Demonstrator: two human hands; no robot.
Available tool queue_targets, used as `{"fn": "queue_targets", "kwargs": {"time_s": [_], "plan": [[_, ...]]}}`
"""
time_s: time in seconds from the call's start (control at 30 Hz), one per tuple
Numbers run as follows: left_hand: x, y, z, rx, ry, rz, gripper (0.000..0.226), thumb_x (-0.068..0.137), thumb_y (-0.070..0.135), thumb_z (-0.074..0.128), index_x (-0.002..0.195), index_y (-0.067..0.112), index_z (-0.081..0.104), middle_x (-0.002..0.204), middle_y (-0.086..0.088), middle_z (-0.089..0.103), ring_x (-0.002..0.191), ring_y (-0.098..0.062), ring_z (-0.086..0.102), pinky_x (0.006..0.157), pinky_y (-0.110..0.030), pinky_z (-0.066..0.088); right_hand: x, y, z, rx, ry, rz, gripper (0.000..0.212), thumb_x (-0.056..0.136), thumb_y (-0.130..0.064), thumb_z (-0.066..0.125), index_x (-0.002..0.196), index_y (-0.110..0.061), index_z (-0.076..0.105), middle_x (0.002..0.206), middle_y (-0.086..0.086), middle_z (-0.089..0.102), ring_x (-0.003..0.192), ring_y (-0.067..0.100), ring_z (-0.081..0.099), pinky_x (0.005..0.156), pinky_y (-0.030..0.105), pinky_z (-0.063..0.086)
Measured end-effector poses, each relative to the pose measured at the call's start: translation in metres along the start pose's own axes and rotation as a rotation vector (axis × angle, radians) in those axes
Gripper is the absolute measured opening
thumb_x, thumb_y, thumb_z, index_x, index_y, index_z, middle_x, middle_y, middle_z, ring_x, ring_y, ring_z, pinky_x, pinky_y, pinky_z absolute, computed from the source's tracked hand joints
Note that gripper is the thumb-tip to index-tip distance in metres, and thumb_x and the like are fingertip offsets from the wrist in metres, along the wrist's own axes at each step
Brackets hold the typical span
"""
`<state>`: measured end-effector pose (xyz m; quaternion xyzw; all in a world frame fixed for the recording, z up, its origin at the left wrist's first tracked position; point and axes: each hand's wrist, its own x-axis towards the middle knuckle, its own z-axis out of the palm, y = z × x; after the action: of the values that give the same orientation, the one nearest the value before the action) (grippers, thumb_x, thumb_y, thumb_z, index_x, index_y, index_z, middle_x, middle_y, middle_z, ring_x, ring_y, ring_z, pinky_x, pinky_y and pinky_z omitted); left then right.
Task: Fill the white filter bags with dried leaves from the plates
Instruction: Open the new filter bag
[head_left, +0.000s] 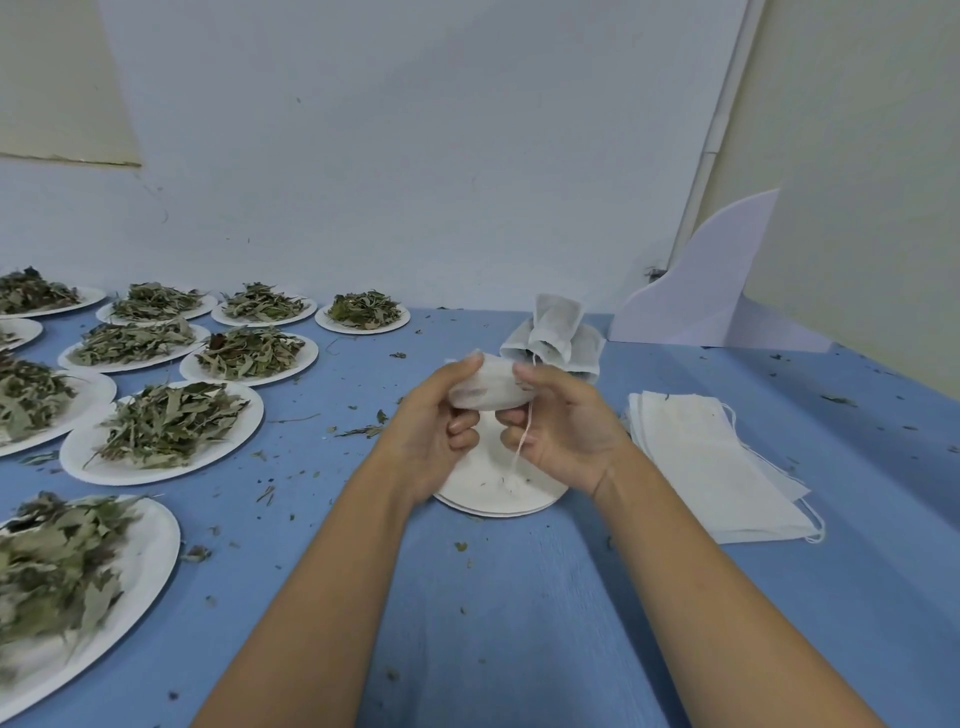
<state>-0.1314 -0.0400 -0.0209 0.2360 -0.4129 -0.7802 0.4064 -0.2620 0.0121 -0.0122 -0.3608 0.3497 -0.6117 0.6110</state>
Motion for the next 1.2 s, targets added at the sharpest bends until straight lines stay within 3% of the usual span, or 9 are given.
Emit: {"fn": "queue_targets", "kwargs": {"time_s": [0.1,0.27,0.37,0.47,0.57,0.67,0.9,1.07,1.2], "plan": [[0.0,-0.004,0.001,0.317,0.129,0.113,0.035,0.077,0.003,0.069,0.097,0.022,0.047,0.064,0.007,0.052,0.042,-0.004,0.039,0.042,-0.017,0.032,0.003,0.003,0.004,-0.215,0.135,-0.036,0.019,0.077,0.004,0.055,0.073,-0.015,0.054,0.065,-0.003,0.048,0.05,0.005,0.034,0.043,0.015,0.021],[0.0,-0.014,0.009,0.588,0.366,0.342,0.014,0.085,0.024,0.063,0.085,0.024,0.048,0.067,0.001,0.055,0.049,-0.006,0.048,0.049,-0.02,0.039,0.009,0.013,0.014,-0.459,0.353,-0.155,0.02,0.085,-0.011,0.056,0.068,-0.02,0.052,0.048,-0.012,0.044,0.042,0.003,0.038,0.045,0.017,0.034],[-0.001,-0.015,0.013,0.67,0.433,0.44,0.008,0.092,0.029,0.053,0.087,0.024,0.049,0.077,-0.001,0.058,0.061,-0.017,0.054,0.056,-0.03,0.044,0.008,0.016,0.019,-0.664,0.412,-0.262,0.007,0.087,-0.022,0.06,0.083,-0.021,0.054,0.066,-0.009,0.052,0.051,0.002,0.046,0.052,0.019,0.039],[-0.004,-0.016,0.013,0.87,0.521,0.574,0.01,0.096,0.025,0.047,0.102,0.019,0.053,0.101,0.0,0.058,0.083,-0.02,0.059,0.07,-0.037,0.05,0.007,0.022,0.02,-0.899,0.476,-0.446,0.014,0.086,-0.016,0.059,0.096,-0.021,0.051,0.091,-0.01,0.055,0.078,0.001,0.051,0.065,0.011,0.039],[-0.005,-0.018,0.012,1.042,0.517,0.55,0.018,0.098,0.022,0.043,0.107,0.011,0.053,0.095,-0.006,0.063,0.082,-0.022,0.06,0.067,-0.038,0.047,0.005,0.026,0.02,-0.999,0.513,-0.538,0.019,0.087,-0.014,0.058,0.105,-0.018,0.053,0.108,-0.007,0.053,0.096,0.009,0.052,0.081,0.025,0.044],[-0.005,-0.024,0.016,1.197,0.442,0.483,0.022,0.098,0.023,0.043,0.111,0.007,0.051,0.087,-0.01,0.063,0.075,-0.025,0.06,0.061,-0.037,0.046,0.005,0.025,0.02,-1.085,0.535,-0.602,0.018,0.087,-0.009,0.057,0.104,-0.014,0.057,0.103,-0.008,0.055,0.096,0.011,0.053,0.083,0.029,0.044],[-0.008,-0.014,0.015,0.895,0.493,0.502,0.02,0.093,0.005,0.042,0.108,0.017,0.049,0.078,0.006,0.058,0.064,-0.018,0.066,0.063,-0.044,0.056,0.005,0.028,0.012,-1.2,0.602,-0.578,0.027,0.08,-0.001,0.053,0.101,-0.017,0.057,0.106,-0.01,0.056,0.087,0.006,0.05,0.071,0.028,0.041],[-0.007,-0.025,0.027,0.842,0.435,0.505,0.016,0.095,0.016,0.05,0.11,0.013,0.049,0.074,0.009,0.054,0.057,0.003,0.061,0.045,-0.016,0.048,0.007,0.031,0.016,-0.996,0.616,-0.556,0.015,0.086,-0.004,0.053,0.098,-0.012,0.059,0.1,-0.003,0.057,0.09,0.015,0.055,0.079,0.035,0.049],[-0.007,-0.02,0.018,0.892,0.456,0.504,0.026,0.089,0.003,0.047,0.111,0.017,0.052,0.076,0.002,0.057,0.07,-0.028,0.065,0.064,-0.05,0.054,0.006,0.026,0.011,-0.977,0.629,-0.577,0.016,0.085,-0.004,0.055,0.096,-0.016,0.059,0.099,-0.005,0.06,0.086,0.018,0.058,0.076,0.034,0.049]]}}
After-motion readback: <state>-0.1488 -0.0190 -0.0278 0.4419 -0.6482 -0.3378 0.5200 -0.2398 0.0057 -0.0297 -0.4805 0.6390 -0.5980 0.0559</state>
